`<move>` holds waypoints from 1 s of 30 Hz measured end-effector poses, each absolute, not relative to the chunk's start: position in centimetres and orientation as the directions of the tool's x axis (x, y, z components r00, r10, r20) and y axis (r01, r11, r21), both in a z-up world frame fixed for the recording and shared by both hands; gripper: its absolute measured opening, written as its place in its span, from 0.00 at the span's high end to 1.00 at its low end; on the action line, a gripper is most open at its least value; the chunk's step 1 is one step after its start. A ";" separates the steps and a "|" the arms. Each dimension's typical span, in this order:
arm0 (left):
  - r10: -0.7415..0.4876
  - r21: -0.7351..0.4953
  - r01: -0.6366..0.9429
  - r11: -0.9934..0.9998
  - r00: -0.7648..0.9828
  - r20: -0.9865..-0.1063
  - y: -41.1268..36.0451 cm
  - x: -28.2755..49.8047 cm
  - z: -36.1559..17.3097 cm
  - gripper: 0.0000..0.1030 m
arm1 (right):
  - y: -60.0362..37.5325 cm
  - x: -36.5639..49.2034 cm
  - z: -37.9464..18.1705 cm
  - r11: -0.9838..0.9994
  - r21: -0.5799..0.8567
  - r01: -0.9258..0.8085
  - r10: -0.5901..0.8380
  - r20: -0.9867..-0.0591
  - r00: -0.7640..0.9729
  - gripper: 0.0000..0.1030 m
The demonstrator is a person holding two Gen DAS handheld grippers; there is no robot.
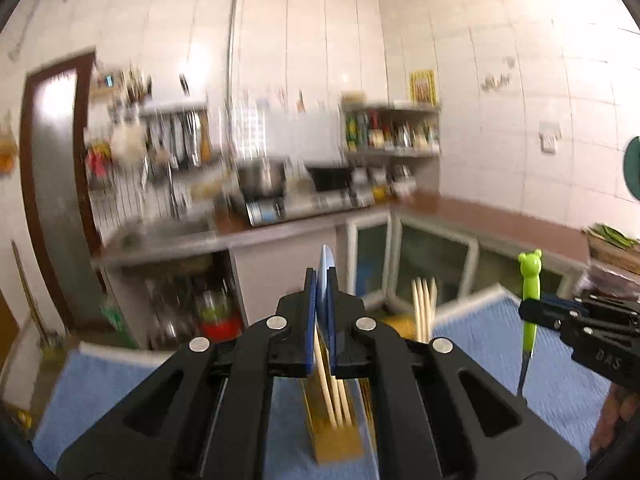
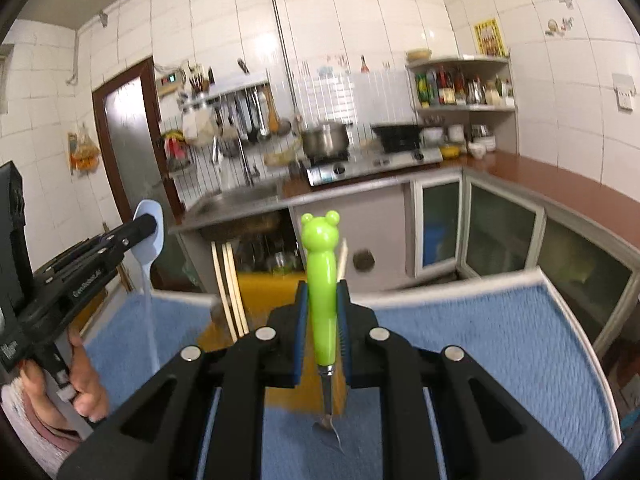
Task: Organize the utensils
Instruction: 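Lift the fork and spatula and carry them over the yellow caddy, then lower the fork and spatula into the yellow caddy and open both tools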
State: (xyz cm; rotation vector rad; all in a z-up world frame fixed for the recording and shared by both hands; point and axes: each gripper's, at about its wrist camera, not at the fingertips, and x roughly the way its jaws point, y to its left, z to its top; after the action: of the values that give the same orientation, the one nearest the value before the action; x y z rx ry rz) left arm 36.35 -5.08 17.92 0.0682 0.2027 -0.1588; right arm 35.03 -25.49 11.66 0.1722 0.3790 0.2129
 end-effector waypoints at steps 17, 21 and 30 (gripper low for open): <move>-0.078 0.087 0.084 0.993 0.995 -0.062 -6.1 43.0 12.0 0.97 | -22.1 42.0 9.9 0.961 0.175 -0.216 0.246 -0.177 0.953 0.86; -0.098 0.101 0.107 0.989 0.991 -0.087 -6.2 42.7 10.2 0.97 | -22.2 42.2 8.1 0.962 0.165 -0.217 0.247 -0.185 0.951 0.86; -0.115 0.086 0.136 0.987 0.970 -0.215 -5.3 41.2 6.7 0.94 | -21.6 41.2 3.6 0.961 0.158 -0.226 0.265 -0.301 0.916 0.86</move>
State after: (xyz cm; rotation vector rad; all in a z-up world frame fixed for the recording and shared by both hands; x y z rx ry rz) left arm 41.15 -5.32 6.74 0.1007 0.2110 -0.1273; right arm 41.24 -21.58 3.62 0.1209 0.3261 0.2533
